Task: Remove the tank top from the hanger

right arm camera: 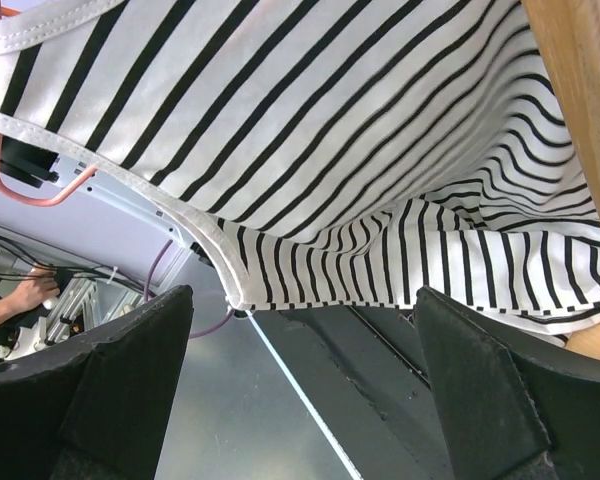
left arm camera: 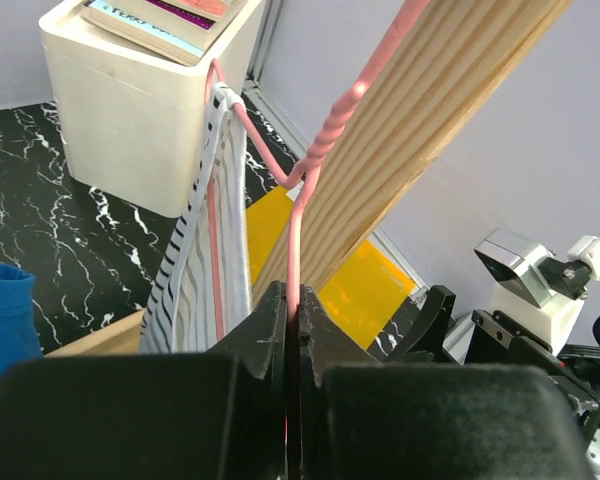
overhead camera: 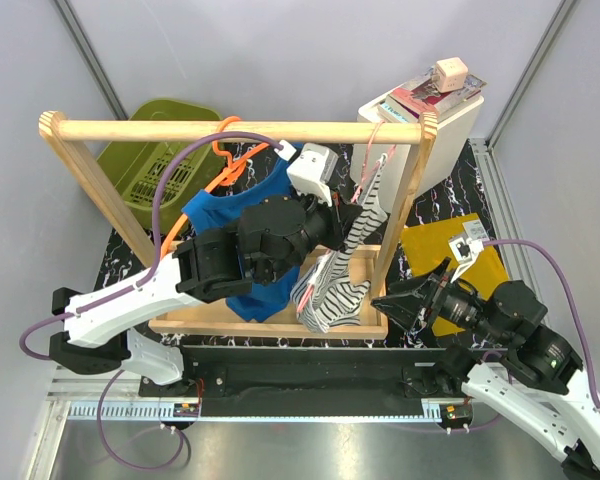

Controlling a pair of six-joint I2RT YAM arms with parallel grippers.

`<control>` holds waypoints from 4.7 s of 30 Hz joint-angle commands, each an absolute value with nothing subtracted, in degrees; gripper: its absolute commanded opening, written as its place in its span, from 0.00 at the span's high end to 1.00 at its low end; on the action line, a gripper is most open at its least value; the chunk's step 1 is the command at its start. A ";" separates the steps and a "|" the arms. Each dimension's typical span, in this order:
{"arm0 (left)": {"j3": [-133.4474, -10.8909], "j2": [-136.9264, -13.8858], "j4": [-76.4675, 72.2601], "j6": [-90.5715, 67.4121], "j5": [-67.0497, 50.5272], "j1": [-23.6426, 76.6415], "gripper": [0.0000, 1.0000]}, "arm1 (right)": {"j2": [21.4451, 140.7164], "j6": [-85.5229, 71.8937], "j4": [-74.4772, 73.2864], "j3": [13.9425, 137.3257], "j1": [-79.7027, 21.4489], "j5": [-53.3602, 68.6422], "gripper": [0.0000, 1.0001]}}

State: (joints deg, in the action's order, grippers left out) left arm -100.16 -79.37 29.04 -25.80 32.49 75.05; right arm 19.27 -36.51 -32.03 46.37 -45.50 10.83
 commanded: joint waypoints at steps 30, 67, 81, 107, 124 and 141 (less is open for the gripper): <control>-89.30 -52.57 28.30 -29.97 20.66 78.31 1.00 | 21.71 -41.57 -12.68 39.38 -45.97 14.94 0.00; -79.19 -48.87 26.81 -30.41 10.81 78.31 1.00 | 35.86 -31.91 8.26 46.23 -45.88 1.32 0.24; -78.75 -48.08 26.54 -30.06 12.91 78.31 1.00 | 34.37 -33.92 10.63 41.84 -45.97 0.97 0.37; -78.05 -47.20 29.97 -30.32 14.68 78.31 1.00 | 35.42 -37.62 12.92 42.19 -46.05 2.55 0.46; -78.05 -47.37 29.88 -30.41 13.71 78.31 1.00 | 37.00 -38.06 14.50 41.13 -45.97 2.02 0.55; -76.99 -46.67 30.06 -30.68 13.62 78.31 1.00 | 38.50 -39.55 16.52 41.49 -45.97 2.82 0.72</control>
State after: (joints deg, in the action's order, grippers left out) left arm -77.10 -47.72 33.41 -30.52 14.15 78.08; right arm 38.54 -38.72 12.84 41.25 -45.60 2.66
